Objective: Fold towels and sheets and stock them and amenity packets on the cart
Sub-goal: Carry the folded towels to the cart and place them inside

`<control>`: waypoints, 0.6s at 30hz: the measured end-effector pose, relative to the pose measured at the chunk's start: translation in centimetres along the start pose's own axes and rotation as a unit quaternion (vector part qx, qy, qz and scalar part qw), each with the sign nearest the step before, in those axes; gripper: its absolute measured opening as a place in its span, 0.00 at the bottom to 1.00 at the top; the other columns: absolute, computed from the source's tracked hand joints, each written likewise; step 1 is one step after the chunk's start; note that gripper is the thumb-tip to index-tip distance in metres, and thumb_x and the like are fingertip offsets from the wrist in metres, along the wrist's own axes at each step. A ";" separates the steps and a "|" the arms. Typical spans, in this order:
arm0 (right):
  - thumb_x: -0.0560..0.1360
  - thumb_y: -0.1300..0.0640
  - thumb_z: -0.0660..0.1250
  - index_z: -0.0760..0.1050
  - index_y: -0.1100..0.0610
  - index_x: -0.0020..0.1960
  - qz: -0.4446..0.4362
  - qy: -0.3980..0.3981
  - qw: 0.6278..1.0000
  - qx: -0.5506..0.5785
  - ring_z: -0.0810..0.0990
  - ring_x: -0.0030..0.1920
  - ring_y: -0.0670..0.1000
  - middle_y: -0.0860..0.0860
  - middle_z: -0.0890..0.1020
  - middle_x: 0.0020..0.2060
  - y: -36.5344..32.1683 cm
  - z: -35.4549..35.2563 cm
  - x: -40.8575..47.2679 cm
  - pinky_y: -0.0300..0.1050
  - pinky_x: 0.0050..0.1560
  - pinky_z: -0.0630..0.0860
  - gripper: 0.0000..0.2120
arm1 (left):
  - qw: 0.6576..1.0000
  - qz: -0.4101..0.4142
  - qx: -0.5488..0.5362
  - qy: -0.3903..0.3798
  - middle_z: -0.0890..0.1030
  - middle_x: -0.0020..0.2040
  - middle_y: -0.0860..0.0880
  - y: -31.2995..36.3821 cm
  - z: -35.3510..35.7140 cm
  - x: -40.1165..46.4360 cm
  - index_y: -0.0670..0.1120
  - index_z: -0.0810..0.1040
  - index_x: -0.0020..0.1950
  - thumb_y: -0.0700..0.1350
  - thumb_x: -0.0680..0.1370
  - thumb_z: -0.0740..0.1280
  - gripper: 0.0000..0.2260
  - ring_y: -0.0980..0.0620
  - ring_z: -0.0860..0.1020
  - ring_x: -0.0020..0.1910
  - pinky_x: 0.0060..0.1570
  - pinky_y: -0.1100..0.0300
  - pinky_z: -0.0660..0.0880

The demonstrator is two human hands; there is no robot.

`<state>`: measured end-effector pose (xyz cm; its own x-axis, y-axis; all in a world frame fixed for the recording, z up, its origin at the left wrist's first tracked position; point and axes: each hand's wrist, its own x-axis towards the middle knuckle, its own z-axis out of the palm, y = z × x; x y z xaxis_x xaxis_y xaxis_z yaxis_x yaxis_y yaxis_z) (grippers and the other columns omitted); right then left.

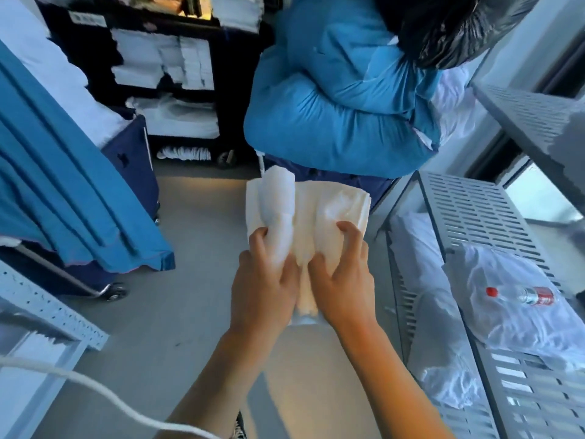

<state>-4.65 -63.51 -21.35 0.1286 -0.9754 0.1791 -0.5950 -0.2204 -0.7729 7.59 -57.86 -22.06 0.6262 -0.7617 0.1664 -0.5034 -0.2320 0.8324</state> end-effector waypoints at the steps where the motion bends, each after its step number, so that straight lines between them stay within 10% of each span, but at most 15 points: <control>1: 0.75 0.44 0.62 0.57 0.34 0.70 0.002 0.000 1.000 0.000 0.80 0.43 0.57 0.45 0.68 0.69 -0.9 1.0 1.1 0.56 0.44 0.80 0.26 | 1.000 0.002 0.000 0.002 0.74 0.52 0.51 -0.3 -0.4 1.7 0.57 0.63 0.69 0.59 0.77 0.65 0.23 0.51 0.73 0.42 0.42 0.57 0.70; 18: 0.72 0.44 0.63 0.58 0.35 0.69 -0.082 -0.062 0.994 0.026 0.78 0.42 0.54 0.44 0.69 0.64 -14.1 18.6 16.8 0.55 0.43 0.78 0.28 | 0.994 -0.029 -0.008 0.102 0.76 0.55 0.49 -7.7 -8.8 23.5 0.56 0.64 0.71 0.55 0.77 0.68 0.24 0.50 0.75 0.45 0.44 0.56 0.71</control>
<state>20.66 -76.97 -18.79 0.3185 -0.9193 0.2310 -0.5166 -0.3727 -0.7709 31.42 -68.68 -19.95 0.7621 -0.6089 0.2201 -0.4549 -0.2616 0.8513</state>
